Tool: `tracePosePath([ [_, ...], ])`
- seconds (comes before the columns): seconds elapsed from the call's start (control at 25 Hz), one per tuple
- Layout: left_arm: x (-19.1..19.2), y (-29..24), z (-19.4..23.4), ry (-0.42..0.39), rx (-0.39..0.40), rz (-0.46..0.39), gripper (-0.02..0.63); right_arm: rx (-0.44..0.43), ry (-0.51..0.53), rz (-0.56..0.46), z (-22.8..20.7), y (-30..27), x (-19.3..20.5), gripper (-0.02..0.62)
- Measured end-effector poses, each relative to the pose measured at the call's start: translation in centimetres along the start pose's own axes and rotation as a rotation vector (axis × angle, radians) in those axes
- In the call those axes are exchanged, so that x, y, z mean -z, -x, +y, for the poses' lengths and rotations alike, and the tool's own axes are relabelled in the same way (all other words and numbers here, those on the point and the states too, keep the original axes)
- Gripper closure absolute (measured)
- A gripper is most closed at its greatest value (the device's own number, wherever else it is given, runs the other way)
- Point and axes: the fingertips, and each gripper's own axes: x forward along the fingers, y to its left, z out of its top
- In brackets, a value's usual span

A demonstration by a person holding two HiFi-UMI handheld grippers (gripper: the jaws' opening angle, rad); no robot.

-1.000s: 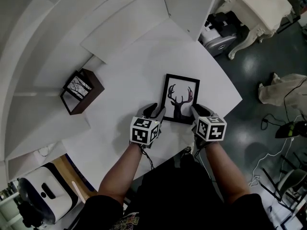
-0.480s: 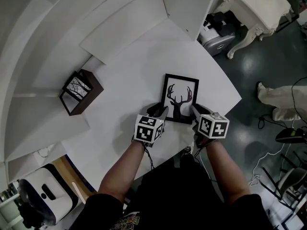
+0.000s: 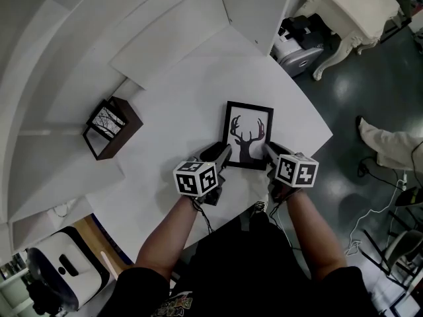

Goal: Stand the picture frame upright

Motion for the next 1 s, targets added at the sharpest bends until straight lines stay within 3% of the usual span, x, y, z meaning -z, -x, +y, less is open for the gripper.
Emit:
tracePosePath([
  [0.24,-0.6,0.9,-0.5,0.388,0.181,-0.124,0.468,-0.019,-0.010,-0.005,0.0,0.1,-0.3,0.523],
  [0.32,-0.8,0.9,-0.7,0.462,0.223,-0.146,0.460,-0.026,-0.016,-0.001,0.0,0.0,-0.3,0.525],
  [0.48,-0.5,0.3,-0.6,0.510,0.231,-0.121,0.419,-0.015,-0.032,-0.020,-0.2,0.2,-0.5,0.526],
  [0.64,1.0,-0.8,-2.7,0.604,0.348,-0.008,0.416,-0.028,0.016,-0.006,0.1,0.3,-0.1,0.529],
  [0.76,1.6,-1.7,-4.1,0.537,0.350,0.037,0.417,-0.011,0.055,-0.002,0.5,0.2,0.3,0.531],
  [0.96,1.7,-2.0,-3.5,0.506,0.325,0.034,0.574,-0.019,0.035,0.002,0.3,0.1,0.2,0.532],
  [1.0,1.6,-1.9,-3.5,0.500,0.328,0.031,0.575,-0.020,0.042,0.003,0.3,0.1,0.2,0.531],
])
